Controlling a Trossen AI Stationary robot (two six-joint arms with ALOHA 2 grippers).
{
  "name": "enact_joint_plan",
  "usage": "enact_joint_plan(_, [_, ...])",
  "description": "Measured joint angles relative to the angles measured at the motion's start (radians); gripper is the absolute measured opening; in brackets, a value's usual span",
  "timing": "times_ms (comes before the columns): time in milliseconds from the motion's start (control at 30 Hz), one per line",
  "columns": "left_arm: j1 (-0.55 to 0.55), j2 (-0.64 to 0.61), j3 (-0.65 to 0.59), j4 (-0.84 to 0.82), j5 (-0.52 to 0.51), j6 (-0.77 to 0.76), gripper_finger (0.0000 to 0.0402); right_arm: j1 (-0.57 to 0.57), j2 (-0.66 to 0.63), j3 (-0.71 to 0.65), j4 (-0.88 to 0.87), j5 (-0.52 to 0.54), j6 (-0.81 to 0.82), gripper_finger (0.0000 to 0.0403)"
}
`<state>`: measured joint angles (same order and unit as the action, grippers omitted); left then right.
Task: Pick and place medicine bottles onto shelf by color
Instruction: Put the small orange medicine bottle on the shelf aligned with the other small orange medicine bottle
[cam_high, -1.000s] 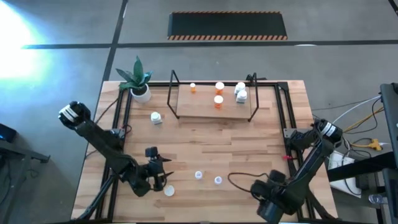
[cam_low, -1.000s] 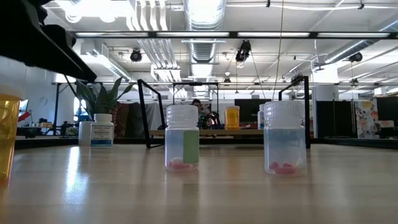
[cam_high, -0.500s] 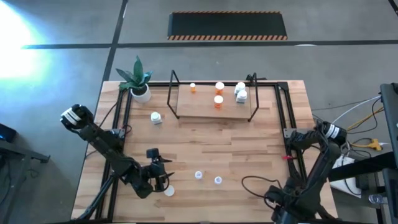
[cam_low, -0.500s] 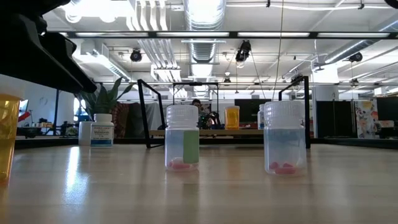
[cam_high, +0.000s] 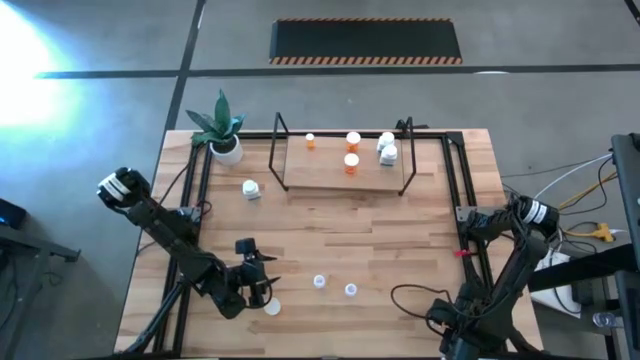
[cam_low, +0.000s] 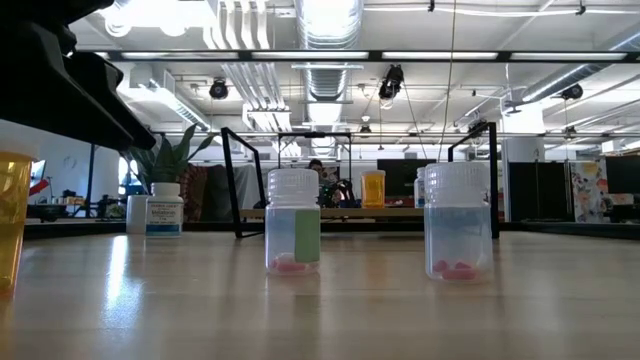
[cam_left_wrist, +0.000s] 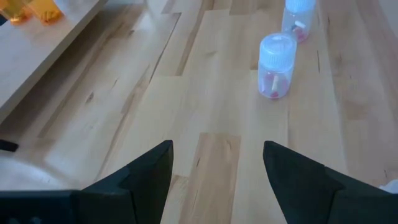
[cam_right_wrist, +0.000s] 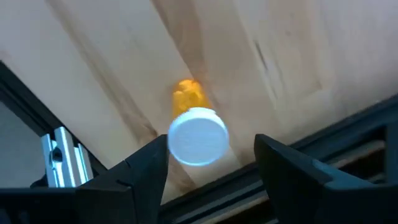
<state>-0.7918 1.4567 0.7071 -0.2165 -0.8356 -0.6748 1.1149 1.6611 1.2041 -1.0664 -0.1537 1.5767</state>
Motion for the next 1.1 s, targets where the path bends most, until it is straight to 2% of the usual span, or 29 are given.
enact_joint_plan(133, [0.000,0.000,0.000,0.004,0.000,0.000,0.0233,0.000,0.000,-0.017,0.038,0.022,-0.018,0.0202])
enact_joint_plan(467, [0.000,0.000,0.000,0.010,-0.007,0.001,0.0233,-0.008,0.000,-0.029,0.079,0.054,-0.044,0.0115])
enact_joint_plan(633, [0.005,0.000,0.000,0.019,-0.008,0.005,0.0233,-0.058,-0.003,-0.022,0.077,0.112,-0.110,0.0100])
enact_joint_plan(867, [0.016,0.000,0.000,0.024,-0.008,0.010,0.0233,-0.263,-0.004,0.057,0.077,0.201,-0.430,0.0121])
enact_joint_plan(1100, [0.042,0.000,0.000,0.025,-0.016,0.003,0.0233,-0.587,-0.004,0.167,0.077,0.235,-0.825,0.0106])
